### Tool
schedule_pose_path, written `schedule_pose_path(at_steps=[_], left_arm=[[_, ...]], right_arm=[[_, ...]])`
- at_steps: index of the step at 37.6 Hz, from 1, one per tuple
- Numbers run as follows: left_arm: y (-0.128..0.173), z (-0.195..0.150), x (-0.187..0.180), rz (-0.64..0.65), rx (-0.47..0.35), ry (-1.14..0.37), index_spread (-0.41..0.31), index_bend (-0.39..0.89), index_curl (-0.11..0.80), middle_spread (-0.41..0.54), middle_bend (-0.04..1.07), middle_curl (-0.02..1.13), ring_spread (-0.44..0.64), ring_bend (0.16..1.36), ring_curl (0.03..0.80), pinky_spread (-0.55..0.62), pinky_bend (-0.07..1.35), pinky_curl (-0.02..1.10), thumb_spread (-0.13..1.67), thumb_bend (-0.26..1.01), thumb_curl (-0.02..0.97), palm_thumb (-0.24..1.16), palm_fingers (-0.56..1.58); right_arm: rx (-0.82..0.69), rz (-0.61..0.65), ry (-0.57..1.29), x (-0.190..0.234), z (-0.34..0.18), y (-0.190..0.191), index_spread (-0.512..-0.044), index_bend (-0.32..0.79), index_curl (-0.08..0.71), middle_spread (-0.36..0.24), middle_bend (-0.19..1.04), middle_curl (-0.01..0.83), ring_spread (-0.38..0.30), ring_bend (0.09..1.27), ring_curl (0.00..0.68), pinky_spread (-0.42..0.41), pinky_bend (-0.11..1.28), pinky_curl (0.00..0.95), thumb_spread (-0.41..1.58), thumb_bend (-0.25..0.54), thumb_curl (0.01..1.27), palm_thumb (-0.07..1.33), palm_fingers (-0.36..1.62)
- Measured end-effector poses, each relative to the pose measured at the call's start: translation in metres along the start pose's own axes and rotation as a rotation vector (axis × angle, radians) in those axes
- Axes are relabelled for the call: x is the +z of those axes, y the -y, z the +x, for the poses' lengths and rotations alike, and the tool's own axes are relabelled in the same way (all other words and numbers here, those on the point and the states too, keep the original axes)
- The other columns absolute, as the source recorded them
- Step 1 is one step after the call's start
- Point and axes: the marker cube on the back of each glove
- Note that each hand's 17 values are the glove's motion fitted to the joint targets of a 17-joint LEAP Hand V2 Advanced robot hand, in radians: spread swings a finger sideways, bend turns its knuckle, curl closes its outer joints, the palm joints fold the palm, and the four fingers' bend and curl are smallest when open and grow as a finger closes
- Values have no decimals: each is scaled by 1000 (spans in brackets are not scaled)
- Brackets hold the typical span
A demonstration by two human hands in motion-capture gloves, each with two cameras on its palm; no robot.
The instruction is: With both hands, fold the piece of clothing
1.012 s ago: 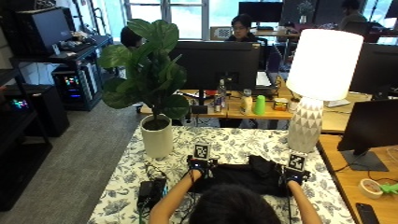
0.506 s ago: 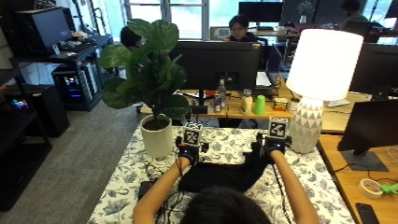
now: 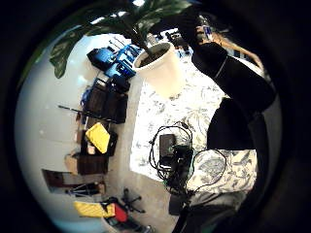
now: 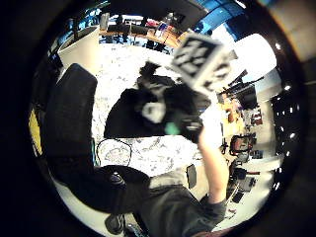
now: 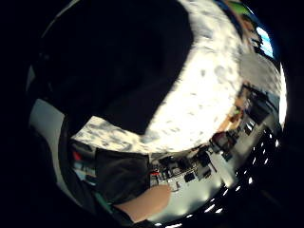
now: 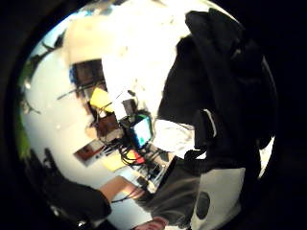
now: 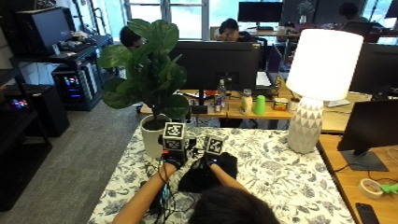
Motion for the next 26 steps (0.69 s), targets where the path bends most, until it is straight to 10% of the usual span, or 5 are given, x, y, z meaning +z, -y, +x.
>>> schedule_pose_path(at_steps=[8, 16, 26], left_arm=[[-12, -6, 0, 12, -3, -4, 136, 62, 233, 166, 287, 329, 247, 673, 327, 301, 716, 352, 1476, 27, 188, 289, 272], [-9, -1, -1, -46, -51, -10, 169, 35, 173, 167, 324, 356, 209, 716, 336, 272, 737, 357, 1566, 15, 152, 231, 280], [-17, 20, -1, -209, -28, -68, 100, 94, 171, 84, 280, 373, 156, 712, 337, 241, 726, 356, 1393, -26, 143, 119, 266]], right_arm=[[-35, 56, 143, 37, -25, 40, -224, 12, 249, -110, 339, 487, -174, 814, 485, -280, 855, 459, 1013, -28, 465, 816, 1048], [23, 493, -71, -58, 16, 24, -211, 63, 213, -94, 319, 473, -155, 740, 454, -222, 745, 422, 1166, 4, 435, 861, 1037], [109, 745, -227, -127, 52, -27, -212, 74, 202, -92, 298, 465, -153, 670, 432, -196, 668, 396, 1246, -11, 407, 855, 1089]])
